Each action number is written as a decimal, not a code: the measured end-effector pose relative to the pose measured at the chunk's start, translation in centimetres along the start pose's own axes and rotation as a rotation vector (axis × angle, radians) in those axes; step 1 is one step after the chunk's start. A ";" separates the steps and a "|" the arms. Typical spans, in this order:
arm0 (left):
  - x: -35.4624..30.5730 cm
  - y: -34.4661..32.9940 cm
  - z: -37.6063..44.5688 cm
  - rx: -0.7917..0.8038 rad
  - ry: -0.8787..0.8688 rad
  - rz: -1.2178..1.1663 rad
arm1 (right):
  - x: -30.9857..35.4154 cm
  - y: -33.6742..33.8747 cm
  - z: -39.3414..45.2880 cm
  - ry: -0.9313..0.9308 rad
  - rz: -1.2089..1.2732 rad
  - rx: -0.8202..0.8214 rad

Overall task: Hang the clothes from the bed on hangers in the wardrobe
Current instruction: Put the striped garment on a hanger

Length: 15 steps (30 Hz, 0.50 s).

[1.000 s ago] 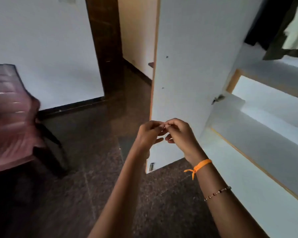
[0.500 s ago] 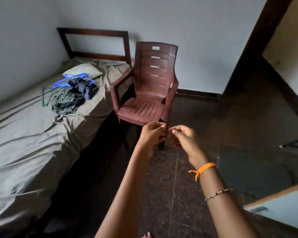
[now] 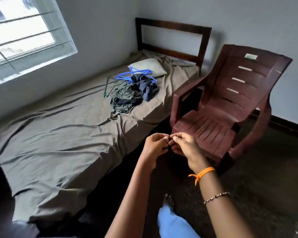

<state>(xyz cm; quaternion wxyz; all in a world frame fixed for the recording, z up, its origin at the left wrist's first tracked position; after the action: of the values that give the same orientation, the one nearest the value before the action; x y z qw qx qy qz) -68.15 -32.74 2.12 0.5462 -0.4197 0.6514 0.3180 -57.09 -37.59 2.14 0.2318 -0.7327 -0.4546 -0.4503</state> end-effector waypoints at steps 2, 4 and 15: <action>-1.3 1.1 5.0 -0.024 -0.005 0.018 | 2.9 -1.6 4.8 -0.015 -0.010 0.039; -2.9 2.2 9.9 -0.057 -0.002 0.004 | 6.1 -3.2 9.5 -0.025 -0.013 0.076; -3.5 8.8 29.8 -0.237 0.092 -0.088 | 13.6 -10.7 28.4 -0.144 -0.069 0.247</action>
<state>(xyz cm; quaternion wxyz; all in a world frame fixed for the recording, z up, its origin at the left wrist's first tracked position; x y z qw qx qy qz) -62.61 -2.10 -0.83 0.4757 -0.5237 0.6147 0.3487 -51.23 -5.01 -0.58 0.2714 -0.7129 -0.5467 -0.3451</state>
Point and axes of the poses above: each hand's wrist, its own z-axis towards the middle knuckle, its own y-axis out of the back of the hand, x = y × z, the point moved 10 cm from there along z, towards the middle knuckle, and after that the axes turned 11 degrees about -y, right-handed, at the moved point
